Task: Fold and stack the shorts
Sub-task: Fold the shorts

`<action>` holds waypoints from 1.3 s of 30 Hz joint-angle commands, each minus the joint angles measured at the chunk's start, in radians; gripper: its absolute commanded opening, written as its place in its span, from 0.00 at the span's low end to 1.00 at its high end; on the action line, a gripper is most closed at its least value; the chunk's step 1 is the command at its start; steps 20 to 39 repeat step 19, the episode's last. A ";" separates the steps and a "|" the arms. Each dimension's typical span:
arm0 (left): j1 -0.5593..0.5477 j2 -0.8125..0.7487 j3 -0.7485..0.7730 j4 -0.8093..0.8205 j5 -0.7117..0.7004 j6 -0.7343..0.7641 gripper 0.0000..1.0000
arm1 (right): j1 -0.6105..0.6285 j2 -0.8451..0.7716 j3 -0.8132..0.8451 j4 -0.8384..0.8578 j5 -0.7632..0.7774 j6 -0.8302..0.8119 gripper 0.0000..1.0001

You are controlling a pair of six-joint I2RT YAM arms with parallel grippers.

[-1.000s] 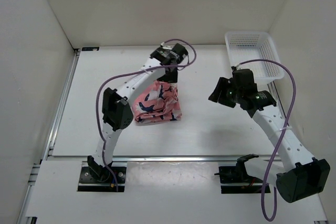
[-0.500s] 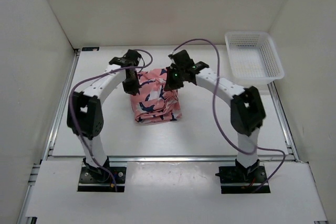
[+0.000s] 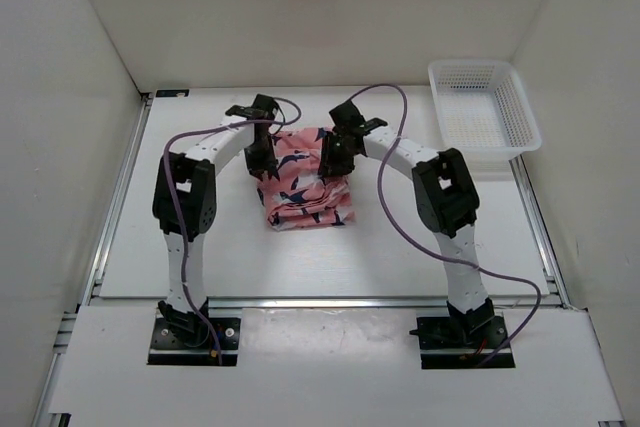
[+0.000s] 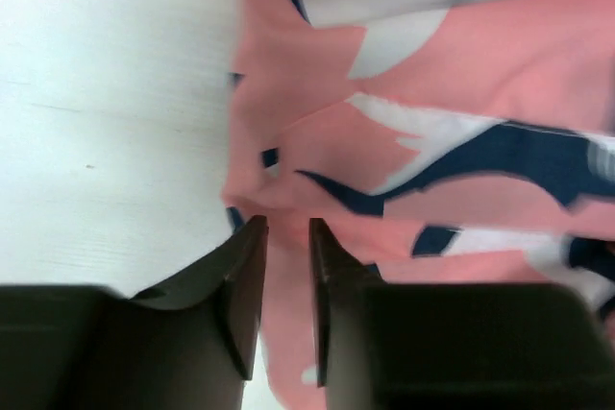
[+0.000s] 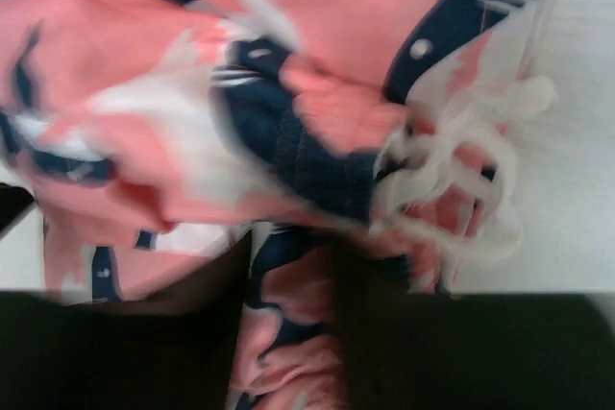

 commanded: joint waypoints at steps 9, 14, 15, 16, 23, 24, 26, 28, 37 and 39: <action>0.032 -0.551 0.011 -0.066 0.002 0.068 0.97 | -0.028 -0.746 -0.323 -0.081 0.284 -0.101 1.00; 0.041 -0.788 -0.212 -0.027 -0.095 0.050 0.97 | -0.098 -0.967 -0.586 -0.156 0.368 -0.111 1.00; 0.041 -0.852 -0.242 -0.015 -0.105 0.050 0.97 | -0.114 -1.038 -0.618 -0.170 0.406 -0.111 1.00; 0.041 -0.880 -0.299 -0.015 -0.105 0.039 0.97 | -0.114 -1.072 -0.648 -0.181 0.417 -0.111 1.00; 0.041 -0.968 -0.385 0.005 -0.127 0.013 0.97 | -0.135 -1.184 -0.746 -0.202 0.459 -0.120 1.00; 0.041 -0.968 -0.385 0.005 -0.127 0.013 0.97 | -0.135 -1.184 -0.746 -0.202 0.459 -0.120 1.00; 0.041 -0.968 -0.385 0.005 -0.127 0.013 0.97 | -0.135 -1.184 -0.746 -0.202 0.459 -0.120 1.00; 0.041 -0.968 -0.385 0.005 -0.127 0.013 0.97 | -0.135 -1.184 -0.746 -0.202 0.459 -0.120 1.00; 0.041 -0.968 -0.385 0.005 -0.127 0.013 0.97 | -0.135 -1.184 -0.746 -0.202 0.459 -0.120 1.00; 0.041 -0.968 -0.385 0.005 -0.127 0.013 0.97 | -0.135 -1.184 -0.746 -0.202 0.459 -0.120 1.00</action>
